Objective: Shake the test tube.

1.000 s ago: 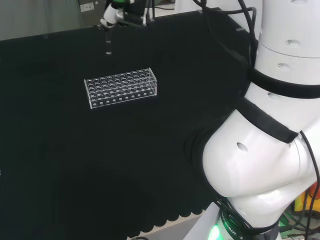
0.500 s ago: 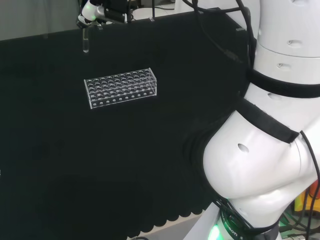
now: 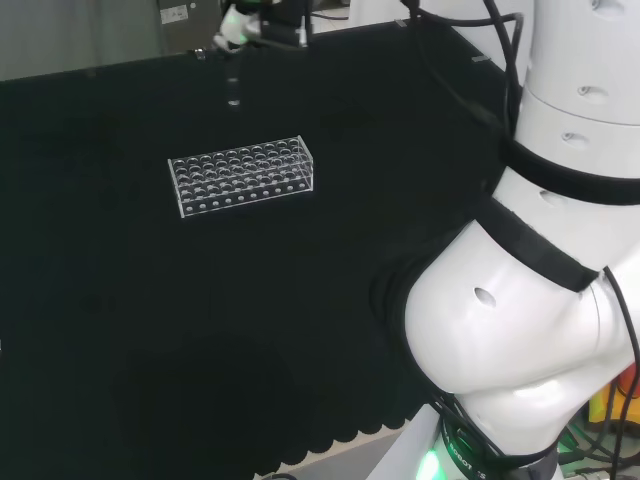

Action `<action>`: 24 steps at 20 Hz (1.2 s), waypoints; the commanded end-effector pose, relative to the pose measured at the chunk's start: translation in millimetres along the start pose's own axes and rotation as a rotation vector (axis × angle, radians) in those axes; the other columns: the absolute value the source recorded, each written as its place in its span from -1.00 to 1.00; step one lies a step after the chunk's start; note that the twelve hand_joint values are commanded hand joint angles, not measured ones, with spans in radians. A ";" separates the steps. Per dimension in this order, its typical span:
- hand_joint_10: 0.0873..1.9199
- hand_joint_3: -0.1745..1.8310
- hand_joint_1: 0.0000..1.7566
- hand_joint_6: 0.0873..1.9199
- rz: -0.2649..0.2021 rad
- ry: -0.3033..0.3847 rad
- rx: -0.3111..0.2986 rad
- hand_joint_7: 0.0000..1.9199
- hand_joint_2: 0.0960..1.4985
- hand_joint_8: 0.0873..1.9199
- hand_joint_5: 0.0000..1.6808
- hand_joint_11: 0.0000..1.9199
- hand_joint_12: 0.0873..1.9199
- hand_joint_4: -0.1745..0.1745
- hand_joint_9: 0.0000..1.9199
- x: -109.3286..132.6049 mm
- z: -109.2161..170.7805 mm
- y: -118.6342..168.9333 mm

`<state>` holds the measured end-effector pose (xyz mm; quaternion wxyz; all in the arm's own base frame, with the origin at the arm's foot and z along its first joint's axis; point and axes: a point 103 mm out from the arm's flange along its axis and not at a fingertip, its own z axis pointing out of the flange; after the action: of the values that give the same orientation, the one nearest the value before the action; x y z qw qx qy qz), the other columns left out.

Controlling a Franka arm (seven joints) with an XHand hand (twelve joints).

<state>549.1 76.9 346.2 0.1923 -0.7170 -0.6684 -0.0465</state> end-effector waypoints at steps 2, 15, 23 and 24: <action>-0.46 -0.24 0.40 -0.57 0.200 -0.057 -0.054 0.78 -0.18 -0.56 0.61 0.36 -0.17 -1.00 0.69 -103.6 -28.8 -10.6; -0.46 -0.24 0.40 -0.57 0.295 -0.140 -0.082 0.78 -0.18 -0.57 0.61 0.36 -0.17 -1.00 0.69 -161.3 -51.1 -16.1; -0.46 -0.24 0.40 -0.57 0.192 -0.058 -0.038 0.78 -0.18 -0.57 0.61 0.36 -0.17 -1.00 0.69 -91.1 -20.8 2.8; -0.46 -0.24 0.40 -0.57 0.178 -0.043 -0.029 0.78 -0.18 -0.57 0.61 0.36 -0.17 -1.00 0.69 -79.4 -15.2 5.2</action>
<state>537.5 -55.4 340.3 0.1378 -0.7981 -0.5865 -0.0044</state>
